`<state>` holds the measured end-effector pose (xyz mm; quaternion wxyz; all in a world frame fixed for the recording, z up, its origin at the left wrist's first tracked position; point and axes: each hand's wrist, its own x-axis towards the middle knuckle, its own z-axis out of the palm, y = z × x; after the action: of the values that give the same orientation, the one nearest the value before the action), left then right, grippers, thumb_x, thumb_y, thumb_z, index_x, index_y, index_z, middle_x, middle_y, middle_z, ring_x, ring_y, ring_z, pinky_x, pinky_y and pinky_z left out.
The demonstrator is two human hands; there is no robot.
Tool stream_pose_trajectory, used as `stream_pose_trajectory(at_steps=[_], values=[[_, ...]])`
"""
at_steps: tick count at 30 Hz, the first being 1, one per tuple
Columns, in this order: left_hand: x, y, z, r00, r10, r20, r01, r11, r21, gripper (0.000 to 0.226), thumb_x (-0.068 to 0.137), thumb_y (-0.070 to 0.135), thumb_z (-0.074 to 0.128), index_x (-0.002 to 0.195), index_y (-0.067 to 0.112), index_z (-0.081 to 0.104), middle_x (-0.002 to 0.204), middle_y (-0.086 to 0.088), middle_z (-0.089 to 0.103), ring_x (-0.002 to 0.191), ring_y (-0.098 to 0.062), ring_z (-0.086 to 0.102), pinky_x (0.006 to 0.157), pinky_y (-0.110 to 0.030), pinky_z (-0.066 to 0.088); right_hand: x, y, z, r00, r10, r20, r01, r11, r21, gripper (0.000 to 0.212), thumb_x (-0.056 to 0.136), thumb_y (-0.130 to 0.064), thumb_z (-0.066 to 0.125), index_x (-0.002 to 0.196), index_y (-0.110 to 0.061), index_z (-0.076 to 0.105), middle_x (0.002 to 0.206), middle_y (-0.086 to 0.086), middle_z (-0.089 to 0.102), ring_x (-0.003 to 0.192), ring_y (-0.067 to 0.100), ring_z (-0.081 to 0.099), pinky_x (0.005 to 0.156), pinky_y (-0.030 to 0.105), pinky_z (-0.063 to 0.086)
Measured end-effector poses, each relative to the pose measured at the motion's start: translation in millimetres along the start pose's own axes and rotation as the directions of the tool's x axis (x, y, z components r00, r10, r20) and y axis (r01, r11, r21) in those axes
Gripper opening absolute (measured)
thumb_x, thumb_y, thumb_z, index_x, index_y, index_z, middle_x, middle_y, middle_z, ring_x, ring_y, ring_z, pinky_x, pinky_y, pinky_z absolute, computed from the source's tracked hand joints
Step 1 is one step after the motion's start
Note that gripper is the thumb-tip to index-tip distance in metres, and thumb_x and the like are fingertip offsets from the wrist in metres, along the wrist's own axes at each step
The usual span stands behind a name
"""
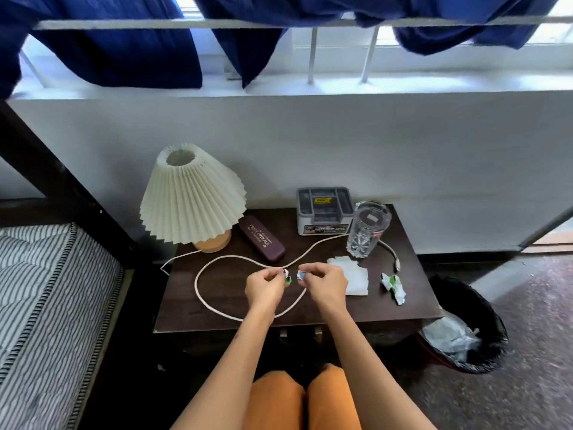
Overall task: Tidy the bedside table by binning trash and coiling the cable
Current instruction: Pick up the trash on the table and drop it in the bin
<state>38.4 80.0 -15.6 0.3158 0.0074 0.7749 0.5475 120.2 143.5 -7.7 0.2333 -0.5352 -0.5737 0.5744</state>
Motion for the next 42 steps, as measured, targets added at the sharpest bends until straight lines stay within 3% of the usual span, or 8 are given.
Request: stream_pose_trajectory(at_steps=[3,6,16,24,33,36,40,42], values=[[-28.1,6.6,32.8,0.988,-0.050,0.148,0.073,0.985,-0.158,0.024,0.071,0.002,0.071,0.094,-0.002,0.069,0.087,-0.016,0.070,0.084,-0.027,0.068,0.087,-0.036,0.054,-7.7,5.8,-35.8,0.999,0.004,-0.042,-0.002,0.999,0.043,0.015,0.076,-0.005,0.065,0.080,-0.016,0.075,0.078,0.000,0.073,0.075,0.010,0.069,0.077,0.023,0.055],[-47.7,8.6,60.9,0.977,-0.005,0.214,0.034,0.991,-0.130,0.039,0.068,-0.002,0.072,0.106,-0.006,0.064,0.103,-0.023,0.068,0.095,-0.029,0.066,0.094,-0.039,0.051,-10.6,16.3,-73.1,0.996,0.009,-0.089,-0.001,0.996,0.093,0.018,0.072,-0.015,0.072,0.090,-0.016,0.075,0.075,-0.011,0.071,0.073,-0.004,0.065,0.071,0.015,0.050],[-132.1,-20.0,196.5,0.915,0.139,0.378,-0.197,0.973,0.119,0.013,0.070,0.007,0.077,0.083,0.009,0.076,0.085,-0.011,0.075,0.077,-0.018,0.069,0.073,-0.029,0.057,-7.4,67.0,-217.4,0.915,0.052,-0.399,0.011,0.988,0.153,0.009,0.073,-0.009,0.073,0.076,-0.017,0.075,0.077,0.008,0.075,0.079,0.025,0.071,0.083,0.045,0.056],[-160.8,-47.0,282.6,0.883,0.125,0.452,-0.290,0.903,0.318,0.009,0.069,0.004,0.070,0.070,0.013,0.070,0.079,-0.011,0.073,0.078,-0.024,0.070,0.078,-0.034,0.057,12.6,105.5,-289.6,0.741,0.096,-0.665,-0.141,0.990,-0.015,0.011,0.077,-0.009,0.068,0.084,-0.008,0.076,0.079,0.010,0.075,0.077,0.022,0.069,0.067,0.010,0.036],[-143.6,-47.9,343.0,0.814,-0.039,0.580,-0.292,0.835,0.467,0.019,0.077,0.003,0.052,0.075,0.016,0.066,0.086,-0.011,0.066,0.085,-0.023,0.061,0.072,-0.029,0.046,47.0,119.0,-319.2,0.791,0.004,-0.611,-0.231,0.928,-0.293,0.025,0.085,-0.004,0.057,0.107,-0.008,0.069,0.104,0.017,0.068,0.097,0.030,0.063,0.088,0.033,0.046],[-135.8,-41.8,347.6,0.736,-0.123,0.666,-0.281,0.839,0.466,0.049,0.084,0.004,0.047,0.133,0.007,0.049,0.127,-0.013,0.057,0.112,-0.026,0.058,0.093,-0.033,0.048,57.6,117.0,-325.1,0.840,0.061,-0.540,-0.295,0.886,-0.359,0.041,0.085,0.002,0.051,0.124,-0.010,0.058,0.121,0.018,0.058,0.112,0.032,0.056,0.095,0.034,0.043],[-129.4,-37.9,334.4,0.721,-0.071,0.690,-0.284,0.878,0.386,0.049,0.088,0.005,0.040,0.137,0.011,0.044,0.116,-0.007,0.062,0.068,-0.009,0.054,0.056,-0.022,0.042,58.3,109.2,-318.3,0.840,0.065,-0.539,-0.314,0.868,-0.385,0.042,0.084,0.003,0.051,0.123,-0.010,0.057,0.125,0.017,0.056,0.115,0.032,0.053,0.095,0.035,0.043],[-125.7,-33.5,320.9,0.763,-0.020,0.646,-0.260,0.905,0.335,0.046,0.088,0.005,0.039,0.133,0.011,0.049,0.129,-0.009,0.057,0.087,-0.011,0.059,0.069,-0.023,0.046,55.2,103.7,-309.3,0.840,0.055,-0.541,-0.298,0.878,-0.374,0.041,0.084,0.003,0.050,0.120,-0.011,0.060,0.122,0.017,0.059,0.110,0.032,0.056,0.091,0.034,0.044]])
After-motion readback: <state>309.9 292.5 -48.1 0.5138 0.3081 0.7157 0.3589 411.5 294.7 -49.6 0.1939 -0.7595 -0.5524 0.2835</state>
